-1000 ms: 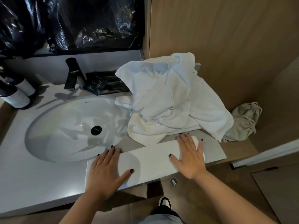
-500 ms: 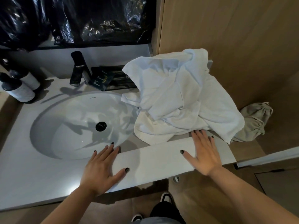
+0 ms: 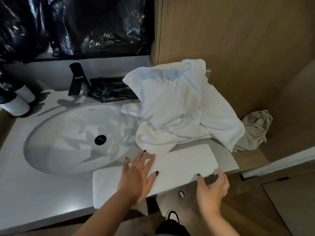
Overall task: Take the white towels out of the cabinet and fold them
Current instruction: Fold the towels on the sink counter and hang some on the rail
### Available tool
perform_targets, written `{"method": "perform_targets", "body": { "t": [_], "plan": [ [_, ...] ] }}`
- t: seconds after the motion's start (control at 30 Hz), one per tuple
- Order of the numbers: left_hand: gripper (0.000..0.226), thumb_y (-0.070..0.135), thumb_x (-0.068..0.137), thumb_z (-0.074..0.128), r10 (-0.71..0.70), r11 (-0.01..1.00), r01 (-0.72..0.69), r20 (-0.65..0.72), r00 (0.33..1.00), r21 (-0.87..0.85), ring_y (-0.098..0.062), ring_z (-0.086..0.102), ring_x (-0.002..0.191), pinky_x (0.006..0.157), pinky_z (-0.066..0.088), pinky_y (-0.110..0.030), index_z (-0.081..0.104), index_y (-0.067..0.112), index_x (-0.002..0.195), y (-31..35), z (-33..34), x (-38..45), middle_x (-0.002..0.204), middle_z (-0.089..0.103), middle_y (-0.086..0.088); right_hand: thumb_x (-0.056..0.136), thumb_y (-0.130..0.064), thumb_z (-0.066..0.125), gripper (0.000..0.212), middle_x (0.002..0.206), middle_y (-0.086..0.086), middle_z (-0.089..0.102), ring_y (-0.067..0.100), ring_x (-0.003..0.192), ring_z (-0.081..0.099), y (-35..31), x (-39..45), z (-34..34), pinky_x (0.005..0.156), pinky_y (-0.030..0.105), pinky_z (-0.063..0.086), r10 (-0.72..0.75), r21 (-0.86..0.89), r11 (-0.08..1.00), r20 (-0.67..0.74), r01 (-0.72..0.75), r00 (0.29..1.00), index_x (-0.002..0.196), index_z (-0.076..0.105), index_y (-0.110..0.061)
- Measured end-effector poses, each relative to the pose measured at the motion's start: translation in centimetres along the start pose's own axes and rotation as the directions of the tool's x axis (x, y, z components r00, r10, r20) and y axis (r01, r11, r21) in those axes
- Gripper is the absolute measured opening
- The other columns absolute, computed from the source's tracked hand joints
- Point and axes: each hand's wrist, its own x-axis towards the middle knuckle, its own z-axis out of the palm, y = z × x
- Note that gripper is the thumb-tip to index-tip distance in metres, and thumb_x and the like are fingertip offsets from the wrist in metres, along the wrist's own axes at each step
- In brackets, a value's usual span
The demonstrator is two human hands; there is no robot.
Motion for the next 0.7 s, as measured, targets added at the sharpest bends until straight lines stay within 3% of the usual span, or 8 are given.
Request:
{"method": "perform_targets", "body": {
  "t": [0.07, 0.13, 0.23, 0.3, 0.4, 0.5, 0.57, 0.7],
  "plan": [
    [0.067, 0.058, 0.097, 0.003, -0.055, 0.998, 0.056, -0.010, 0.998, 0.010, -0.015, 0.003, 0.153, 0.121, 0.008, -0.045, -0.001, 0.031, 0.158, 1.2, 0.8, 0.0, 0.166, 0.006, 0.000, 0.086, -0.014, 0.073, 0.071, 0.152, 0.015, 0.032, 0.032, 0.139, 0.029, 0.5, -1.3, 0.5, 0.112, 0.044, 0.029, 0.214, 0.085, 0.972, 0.065, -0.219, 0.975, 0.146, 0.036, -0.008],
    [0.069, 0.056, 0.095, 0.009, -0.080, 0.997, 0.080, -0.035, 0.996, -0.003, -0.017, 0.024, 0.149, 0.119, 0.018, -0.045, 0.020, 0.027, 0.157, 1.5, 0.6, -0.6, 0.162, 0.025, -0.002, 0.091, -0.017, 0.068, 0.054, 0.136, 0.015, 0.050, 0.029, 0.124, 0.049, 0.7, -2.3, 1.2, 0.100, 0.039, 0.039, 0.378, 0.239, 0.872, 0.223, -0.426, 0.898, 0.139, 0.046, -0.006],
    [0.064, 0.051, 0.095, 0.027, -0.060, 0.997, 0.052, -0.146, 0.987, -0.057, -0.022, 0.052, 0.133, 0.110, 0.036, -0.045, 0.053, 0.017, 0.142, 1.5, 0.8, -1.7, 0.144, 0.054, -0.007, 0.096, -0.021, 0.062, 0.021, 0.097, 0.011, 0.070, 0.021, 0.089, 0.065, 0.4, -3.6, 1.7, 0.078, 0.033, 0.051, 0.442, 0.409, 0.661, 0.465, -0.629, 0.767, 0.109, 0.066, -0.005],
    [0.067, 0.053, 0.094, 0.022, -0.091, 0.991, 0.077, -0.131, 0.987, -0.109, -0.020, 0.048, 0.136, 0.113, 0.031, -0.044, 0.050, 0.019, 0.145, 1.5, 0.9, -2.6, 0.147, 0.051, -0.005, 0.095, -0.021, 0.064, 0.021, 0.092, 0.010, 0.075, 0.022, 0.088, 0.070, 0.5, -4.3, 2.0, 0.075, 0.031, 0.054, 0.396, 0.453, 0.622, 0.521, -0.638, 0.756, 0.108, 0.069, -0.006],
    [0.071, 0.056, 0.093, 0.012, -0.153, 0.974, 0.133, -0.100, 0.983, -0.182, -0.015, 0.036, 0.143, 0.117, 0.018, -0.036, 0.037, 0.024, 0.151, 1.9, 1.2, -4.2, 0.155, 0.040, 0.003, 0.091, -0.022, 0.068, 0.028, 0.101, 0.011, 0.075, 0.025, 0.097, 0.071, 0.6, -5.1, 2.1, 0.077, 0.034, 0.056, 0.311, 0.482, 0.621, 0.571, -0.618, 0.759, 0.116, 0.064, -0.010],
    [0.063, 0.054, 0.091, 0.025, -0.228, 0.922, 0.183, -0.096, 0.969, -0.340, -0.016, 0.043, 0.132, 0.111, 0.024, -0.030, 0.043, 0.029, 0.146, 2.4, 1.0, -5.8, 0.143, 0.050, 0.009, 0.085, -0.024, 0.075, 0.037, 0.104, 0.007, 0.075, 0.024, 0.101, 0.070, 0.2, -5.7, 1.8, 0.071, 0.033, 0.057, 0.249, 0.449, 0.690, 0.589, -0.568, 0.769, 0.118, 0.060, -0.019],
    [0.049, 0.046, 0.095, 0.037, -0.248, 0.840, 0.171, -0.084, 0.965, -0.514, -0.020, 0.050, 0.124, 0.108, 0.034, -0.036, 0.054, 0.028, 0.137, 2.2, 1.3, -6.7, 0.131, 0.058, 0.007, 0.083, -0.024, 0.077, 0.041, 0.106, 0.000, 0.075, 0.022, 0.103, 0.068, -0.2, -6.1, 1.6, 0.071, 0.034, 0.055, 0.191, 0.410, 0.751, 0.616, -0.517, 0.765, 0.120, 0.059, -0.024],
    [0.020, 0.030, 0.100, 0.048, -0.278, 0.584, 0.187, 0.022, 0.960, -0.790, -0.017, 0.058, 0.110, 0.097, 0.046, -0.036, 0.062, 0.032, 0.115, 2.2, 1.7, -8.2, 0.114, 0.064, 0.005, 0.086, -0.016, 0.071, 0.035, 0.107, 0.000, 0.075, 0.023, 0.103, 0.069, -0.2, -6.6, 0.9, 0.093, 0.042, 0.054, 0.087, 0.357, 0.850, 0.629, -0.387, 0.773, 0.120, 0.062, -0.020]
  ]
}}
